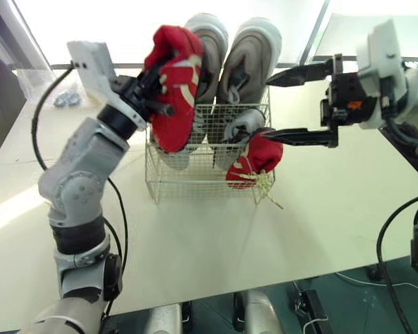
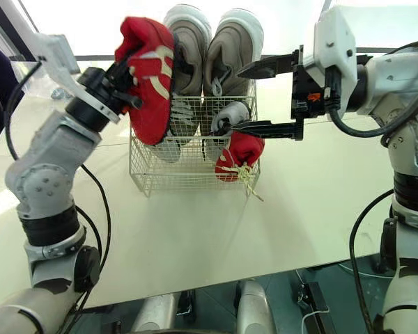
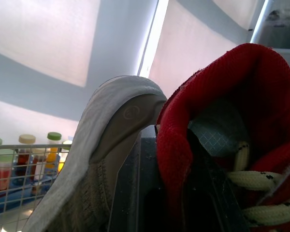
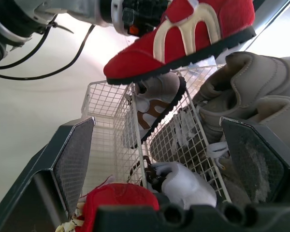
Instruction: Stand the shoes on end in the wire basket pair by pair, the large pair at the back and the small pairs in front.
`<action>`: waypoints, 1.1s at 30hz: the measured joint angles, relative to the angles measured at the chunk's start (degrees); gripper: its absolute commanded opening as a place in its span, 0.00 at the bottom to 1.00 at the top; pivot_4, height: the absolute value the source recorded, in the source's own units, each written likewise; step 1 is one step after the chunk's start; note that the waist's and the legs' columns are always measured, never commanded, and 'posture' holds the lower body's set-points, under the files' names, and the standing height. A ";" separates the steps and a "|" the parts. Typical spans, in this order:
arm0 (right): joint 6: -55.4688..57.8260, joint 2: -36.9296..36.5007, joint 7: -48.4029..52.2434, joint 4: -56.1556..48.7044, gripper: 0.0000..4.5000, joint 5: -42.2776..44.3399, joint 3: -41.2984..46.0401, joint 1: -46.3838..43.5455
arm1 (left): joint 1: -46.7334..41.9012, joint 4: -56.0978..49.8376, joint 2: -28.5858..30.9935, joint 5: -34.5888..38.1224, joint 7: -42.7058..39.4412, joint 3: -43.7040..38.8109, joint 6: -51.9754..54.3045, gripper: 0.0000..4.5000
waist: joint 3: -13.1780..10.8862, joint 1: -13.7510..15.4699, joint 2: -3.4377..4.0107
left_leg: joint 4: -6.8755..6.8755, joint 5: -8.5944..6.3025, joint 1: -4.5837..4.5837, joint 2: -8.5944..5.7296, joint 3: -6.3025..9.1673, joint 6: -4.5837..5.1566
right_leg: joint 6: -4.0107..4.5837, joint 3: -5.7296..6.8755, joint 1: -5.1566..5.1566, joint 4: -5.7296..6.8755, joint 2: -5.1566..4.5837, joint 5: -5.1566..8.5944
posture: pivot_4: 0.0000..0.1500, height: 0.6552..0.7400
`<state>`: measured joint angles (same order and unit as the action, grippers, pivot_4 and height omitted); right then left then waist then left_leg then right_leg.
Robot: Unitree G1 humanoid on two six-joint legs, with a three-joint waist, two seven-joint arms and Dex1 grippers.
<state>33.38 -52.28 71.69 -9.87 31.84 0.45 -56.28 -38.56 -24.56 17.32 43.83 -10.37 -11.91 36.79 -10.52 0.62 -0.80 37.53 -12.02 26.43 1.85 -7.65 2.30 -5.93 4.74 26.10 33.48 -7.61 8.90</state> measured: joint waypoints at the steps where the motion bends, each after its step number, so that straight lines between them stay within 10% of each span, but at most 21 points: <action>1: -0.12 0.45 -0.11 0.10 1.00 -0.24 -0.33 -0.26 | 0.77 -0.64 -0.09 -1.13 0.02 0.79 -0.76 0.01 | 0.00 0.00 0.00 | 0.02 0.00 0.00 0.00 0.01 0.00 | 0.01 0.00 0.00 0.01 0.00 0.00 | 1.00 0.94; 13: -4.82 4.42 2.23 5.78 1.00 -3.78 -4.21 -5.23 | 14.84 -0.21 -8.29 -23.23 1.05 9.31 -27.89 0.01 | 0.05 0.09 0.07 | 0.40 -0.22 0.06 0.06 0.04 0.09 | 0.27 0.04 -0.12 0.01 -0.06 0.05 | 1.00 0.94; 22: -5.09 5.02 3.53 7.07 1.00 -4.51 -4.48 -7.16 | 19.60 19.24 -15.83 -41.00 4.09 14.57 -61.41 0.01 | 0.23 0.17 0.28 | 0.46 -0.27 0.06 0.11 0.11 0.14 | 0.30 0.04 -0.13 -0.01 -0.11 0.03 | 1.00 0.94; 33: -5.06 4.99 5.19 8.02 1.00 -5.75 -4.67 -8.46 | 21.29 34.42 -18.19 -43.95 5.12 15.16 -78.49 0.10 | 0.57 0.18 0.59 | 0.47 -0.30 0.04 0.22 0.14 0.15 | 0.32 0.04 -0.14 -0.02 -0.12 0.02 | 1.00 0.94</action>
<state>28.32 -47.29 76.87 -1.85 26.09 -4.22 -64.73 -17.27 9.86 -0.87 -0.12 -5.25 3.25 -41.70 -9.95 0.80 -0.21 38.00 -12.32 26.47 2.07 -7.52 2.45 -5.62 4.78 25.96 33.45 -7.74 8.91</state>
